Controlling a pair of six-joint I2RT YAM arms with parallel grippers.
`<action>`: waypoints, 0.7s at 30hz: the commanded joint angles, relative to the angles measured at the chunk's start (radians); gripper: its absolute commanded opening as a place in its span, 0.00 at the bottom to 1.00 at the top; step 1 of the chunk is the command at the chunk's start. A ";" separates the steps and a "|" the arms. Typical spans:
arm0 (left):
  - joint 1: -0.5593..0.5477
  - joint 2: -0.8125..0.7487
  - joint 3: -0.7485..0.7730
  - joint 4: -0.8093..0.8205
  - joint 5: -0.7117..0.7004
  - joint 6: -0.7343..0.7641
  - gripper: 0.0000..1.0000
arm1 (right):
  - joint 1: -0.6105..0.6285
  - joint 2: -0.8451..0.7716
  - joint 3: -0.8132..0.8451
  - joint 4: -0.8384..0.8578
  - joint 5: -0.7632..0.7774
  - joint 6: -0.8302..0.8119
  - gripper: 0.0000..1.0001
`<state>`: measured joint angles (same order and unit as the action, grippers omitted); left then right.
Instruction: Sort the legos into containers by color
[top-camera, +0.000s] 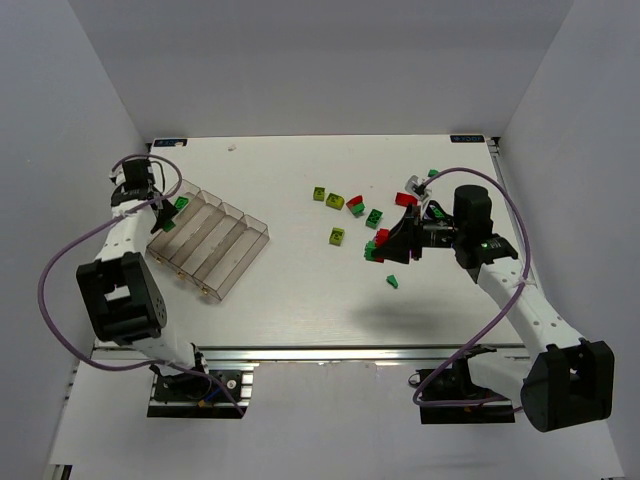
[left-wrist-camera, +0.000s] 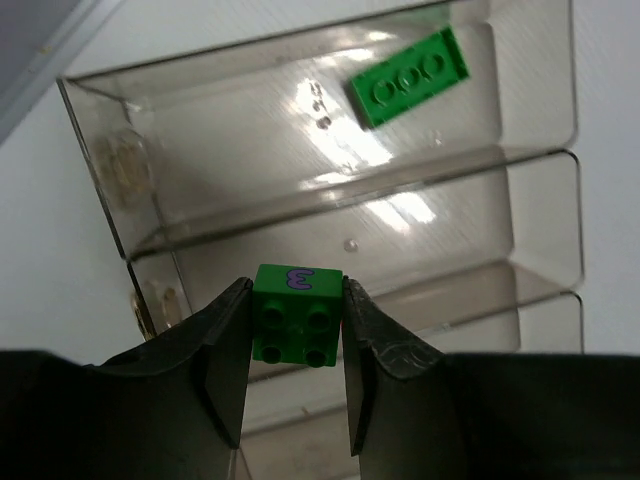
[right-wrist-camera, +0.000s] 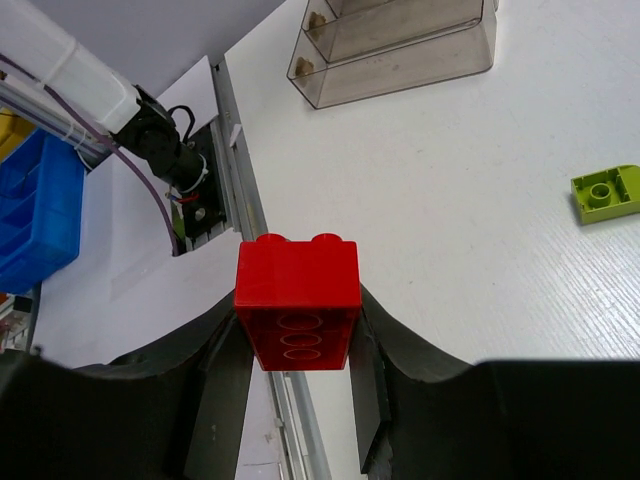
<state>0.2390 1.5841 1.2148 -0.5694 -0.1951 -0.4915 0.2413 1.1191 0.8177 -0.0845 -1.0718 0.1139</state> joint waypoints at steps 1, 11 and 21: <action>0.019 0.049 0.086 0.032 -0.067 0.045 0.00 | -0.005 -0.004 0.041 -0.021 0.004 -0.048 0.00; 0.036 0.217 0.252 0.068 -0.127 0.051 0.07 | -0.004 -0.004 0.034 -0.046 0.009 -0.086 0.00; 0.036 0.358 0.384 0.009 -0.129 0.048 0.55 | -0.004 0.010 0.046 -0.055 0.010 -0.111 0.00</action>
<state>0.2672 1.9591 1.5570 -0.5320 -0.3099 -0.4477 0.2417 1.1213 0.8211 -0.1337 -1.0595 0.0265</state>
